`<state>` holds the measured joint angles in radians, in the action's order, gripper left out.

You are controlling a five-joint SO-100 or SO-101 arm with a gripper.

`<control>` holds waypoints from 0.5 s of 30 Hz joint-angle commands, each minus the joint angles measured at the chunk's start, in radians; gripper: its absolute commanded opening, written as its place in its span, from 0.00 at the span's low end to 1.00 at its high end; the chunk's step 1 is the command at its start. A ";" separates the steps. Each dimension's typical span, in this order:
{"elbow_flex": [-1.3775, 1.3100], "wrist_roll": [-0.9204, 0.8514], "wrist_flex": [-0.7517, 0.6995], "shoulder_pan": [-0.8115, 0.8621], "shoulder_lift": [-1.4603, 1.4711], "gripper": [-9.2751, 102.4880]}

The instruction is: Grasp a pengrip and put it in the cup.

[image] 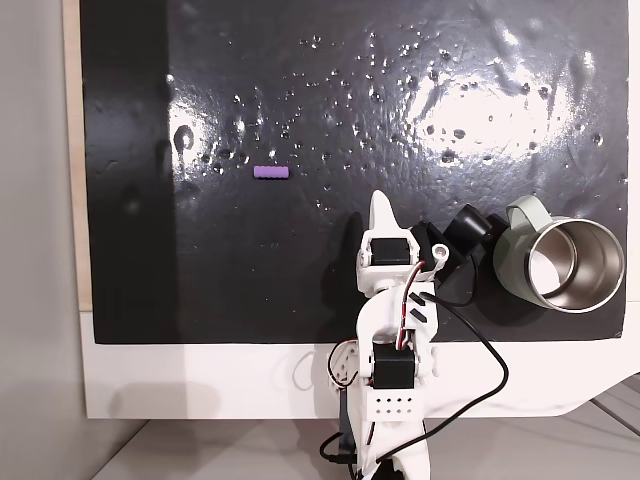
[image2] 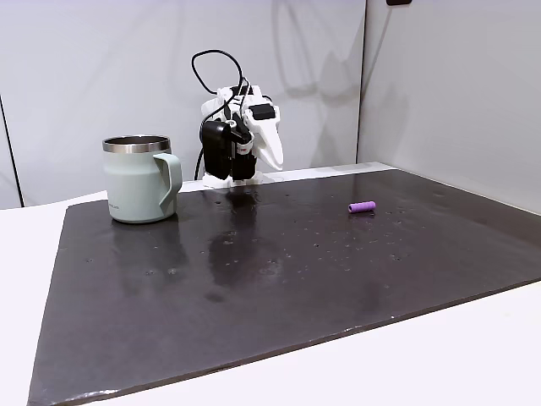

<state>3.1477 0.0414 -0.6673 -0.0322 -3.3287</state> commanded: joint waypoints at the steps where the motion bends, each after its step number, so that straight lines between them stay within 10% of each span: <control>1: 0.041 0.011 0.031 0.008 -0.009 0.08; 15: -0.227 0.077 -0.115 -0.081 -0.008 0.09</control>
<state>3.0634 0.1028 -0.7440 -0.0675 -3.3287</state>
